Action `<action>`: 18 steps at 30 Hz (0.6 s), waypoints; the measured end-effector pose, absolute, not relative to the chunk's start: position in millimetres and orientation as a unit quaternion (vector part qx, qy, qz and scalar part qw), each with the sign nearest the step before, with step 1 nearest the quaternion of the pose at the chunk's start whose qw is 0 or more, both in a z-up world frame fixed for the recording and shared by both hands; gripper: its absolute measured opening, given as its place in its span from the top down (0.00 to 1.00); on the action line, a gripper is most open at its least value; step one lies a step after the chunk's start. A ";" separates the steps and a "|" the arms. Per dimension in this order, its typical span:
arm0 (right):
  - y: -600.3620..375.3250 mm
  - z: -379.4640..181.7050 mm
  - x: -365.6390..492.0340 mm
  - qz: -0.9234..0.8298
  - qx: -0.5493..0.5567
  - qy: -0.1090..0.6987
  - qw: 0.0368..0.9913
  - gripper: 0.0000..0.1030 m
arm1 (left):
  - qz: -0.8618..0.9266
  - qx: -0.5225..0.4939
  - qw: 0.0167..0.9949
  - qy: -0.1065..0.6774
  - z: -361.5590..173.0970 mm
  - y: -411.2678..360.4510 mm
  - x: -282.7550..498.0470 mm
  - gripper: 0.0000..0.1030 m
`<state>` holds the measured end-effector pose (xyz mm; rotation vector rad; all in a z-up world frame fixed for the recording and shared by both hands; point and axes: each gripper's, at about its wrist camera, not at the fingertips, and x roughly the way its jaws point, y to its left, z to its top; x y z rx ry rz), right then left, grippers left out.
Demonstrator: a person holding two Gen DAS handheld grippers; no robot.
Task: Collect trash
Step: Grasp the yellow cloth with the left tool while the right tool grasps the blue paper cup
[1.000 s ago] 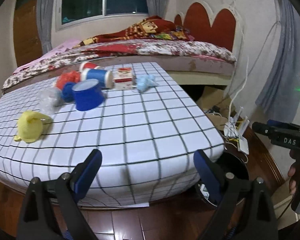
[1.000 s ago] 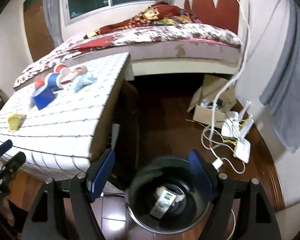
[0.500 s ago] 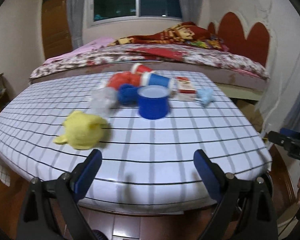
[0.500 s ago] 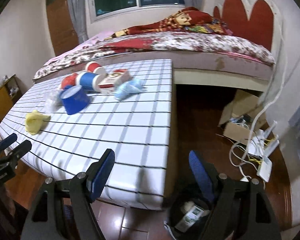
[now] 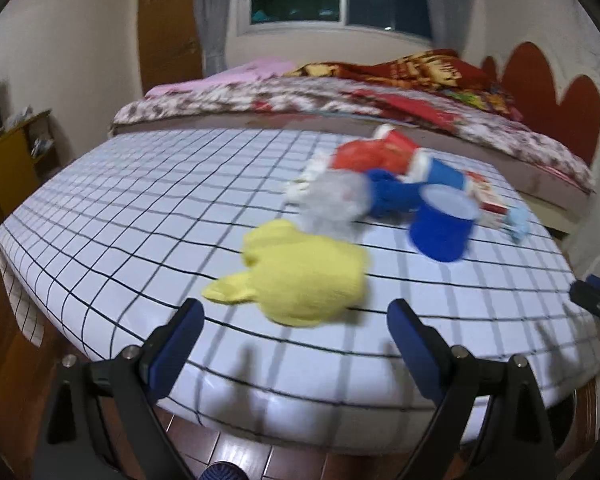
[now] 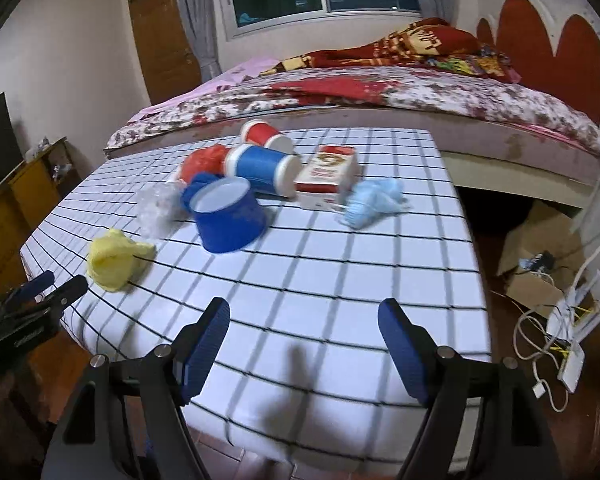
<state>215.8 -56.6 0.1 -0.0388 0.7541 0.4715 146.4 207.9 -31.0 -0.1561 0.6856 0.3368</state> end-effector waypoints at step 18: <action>60.1 -20.3 301.0 0.277 -0.049 0.398 0.873 0.24 | 0.119 -0.081 0.922 0.361 -48.9 231.5 201.2 0.09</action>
